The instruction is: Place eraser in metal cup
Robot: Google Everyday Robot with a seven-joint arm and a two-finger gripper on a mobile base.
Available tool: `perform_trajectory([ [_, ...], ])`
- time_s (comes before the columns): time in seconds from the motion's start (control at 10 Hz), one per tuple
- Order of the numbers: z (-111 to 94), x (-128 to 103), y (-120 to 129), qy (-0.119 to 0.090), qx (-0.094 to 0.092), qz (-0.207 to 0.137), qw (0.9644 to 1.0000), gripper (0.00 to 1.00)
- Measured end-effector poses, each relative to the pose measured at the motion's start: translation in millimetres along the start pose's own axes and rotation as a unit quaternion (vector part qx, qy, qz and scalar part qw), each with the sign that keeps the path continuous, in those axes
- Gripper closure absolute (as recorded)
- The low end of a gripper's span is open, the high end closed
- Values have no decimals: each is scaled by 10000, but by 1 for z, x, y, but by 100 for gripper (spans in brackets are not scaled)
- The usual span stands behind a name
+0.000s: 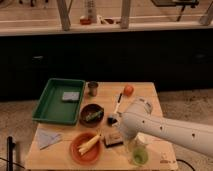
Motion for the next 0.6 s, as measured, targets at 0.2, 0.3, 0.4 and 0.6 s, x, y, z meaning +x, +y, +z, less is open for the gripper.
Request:
perform_trajectory([
  [0.2,5,-6,-3,-155,-59,-49,9999,20],
  [0.3,6,-8,-4,-191,-90,-65,9998,20],
  [0.4,9,-10,-5,-246,-120,-73,9996,20],
  [0.6,16,-13,-8,-370,-255,-25,9990,20],
])
